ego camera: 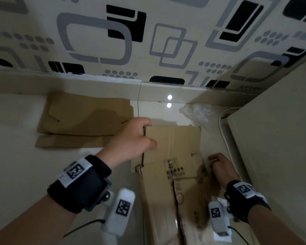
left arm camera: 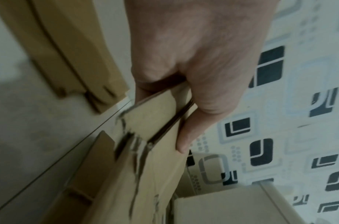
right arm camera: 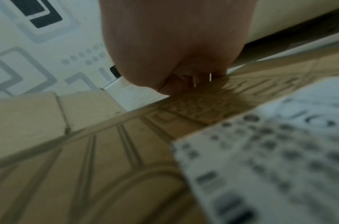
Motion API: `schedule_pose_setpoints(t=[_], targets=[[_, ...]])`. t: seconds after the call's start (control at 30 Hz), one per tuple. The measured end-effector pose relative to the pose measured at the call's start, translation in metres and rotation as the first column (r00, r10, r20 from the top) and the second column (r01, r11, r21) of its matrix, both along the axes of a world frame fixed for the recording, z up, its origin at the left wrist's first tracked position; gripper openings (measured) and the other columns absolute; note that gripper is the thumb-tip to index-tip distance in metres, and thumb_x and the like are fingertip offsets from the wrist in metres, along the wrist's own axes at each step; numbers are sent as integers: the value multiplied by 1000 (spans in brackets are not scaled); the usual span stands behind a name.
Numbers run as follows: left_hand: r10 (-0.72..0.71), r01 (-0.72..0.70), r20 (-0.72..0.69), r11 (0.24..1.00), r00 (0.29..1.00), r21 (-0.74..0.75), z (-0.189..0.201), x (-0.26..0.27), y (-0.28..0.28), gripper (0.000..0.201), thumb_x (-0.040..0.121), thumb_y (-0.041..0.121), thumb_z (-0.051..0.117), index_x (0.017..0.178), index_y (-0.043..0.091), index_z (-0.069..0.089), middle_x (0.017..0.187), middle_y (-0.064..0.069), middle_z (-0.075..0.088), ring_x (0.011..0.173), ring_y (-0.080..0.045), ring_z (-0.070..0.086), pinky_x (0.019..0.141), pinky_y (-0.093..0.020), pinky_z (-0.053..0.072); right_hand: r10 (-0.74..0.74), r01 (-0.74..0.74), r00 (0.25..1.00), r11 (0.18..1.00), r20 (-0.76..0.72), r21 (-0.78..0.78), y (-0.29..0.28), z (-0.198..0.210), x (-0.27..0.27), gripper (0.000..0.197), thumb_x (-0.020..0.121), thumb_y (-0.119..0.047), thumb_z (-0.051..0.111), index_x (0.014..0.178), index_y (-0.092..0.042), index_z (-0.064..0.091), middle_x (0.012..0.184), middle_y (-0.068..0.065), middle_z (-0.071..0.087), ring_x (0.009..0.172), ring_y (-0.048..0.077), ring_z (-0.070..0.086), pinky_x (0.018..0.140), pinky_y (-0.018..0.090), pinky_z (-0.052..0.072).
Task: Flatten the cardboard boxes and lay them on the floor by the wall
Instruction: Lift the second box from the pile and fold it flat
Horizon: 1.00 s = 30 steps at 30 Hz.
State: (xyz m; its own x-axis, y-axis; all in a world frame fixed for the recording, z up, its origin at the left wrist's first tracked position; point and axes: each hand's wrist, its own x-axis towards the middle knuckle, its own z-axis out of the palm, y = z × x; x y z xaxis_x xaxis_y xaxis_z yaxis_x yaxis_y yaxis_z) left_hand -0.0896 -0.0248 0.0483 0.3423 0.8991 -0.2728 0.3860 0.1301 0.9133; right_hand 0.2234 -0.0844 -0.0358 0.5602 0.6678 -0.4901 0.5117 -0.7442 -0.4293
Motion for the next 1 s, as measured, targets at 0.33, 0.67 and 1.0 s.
schedule_pose_setpoints(t=[0.33, 0.67, 1.0], targets=[[214, -232, 110, 955, 971, 187, 60, -64, 35, 29, 70, 3, 89, 85, 17, 68, 82, 2, 72, 73, -6, 70, 67, -21, 54, -59, 58, 981, 998, -182, -11, 14, 20, -12, 24, 84, 0, 53, 95, -1, 74, 71, 11, 72, 71, 30, 66, 73, 41, 55], [460, -496, 400, 868, 792, -16, 65, -122, 48, 38, 55, 5, 80, 92, 11, 70, 89, -4, 73, 90, -22, 70, 74, -31, 58, 10, 85, 694, 992, -719, 96, 28, 32, -47, 28, 79, -1, 44, 100, -2, 62, 91, 19, 60, 80, 36, 63, 79, 44, 54], [655, -618, 484, 741, 581, -262, 33, -147, 33, 36, 72, -1, 75, 107, 10, 70, 95, -3, 80, 82, -16, 78, 63, -27, 60, 151, 121, 391, 969, -908, 214, 34, 34, -59, 58, 84, -28, 59, 141, -29, 51, 135, 6, 61, 126, 34, 56, 102, 58, 45]])
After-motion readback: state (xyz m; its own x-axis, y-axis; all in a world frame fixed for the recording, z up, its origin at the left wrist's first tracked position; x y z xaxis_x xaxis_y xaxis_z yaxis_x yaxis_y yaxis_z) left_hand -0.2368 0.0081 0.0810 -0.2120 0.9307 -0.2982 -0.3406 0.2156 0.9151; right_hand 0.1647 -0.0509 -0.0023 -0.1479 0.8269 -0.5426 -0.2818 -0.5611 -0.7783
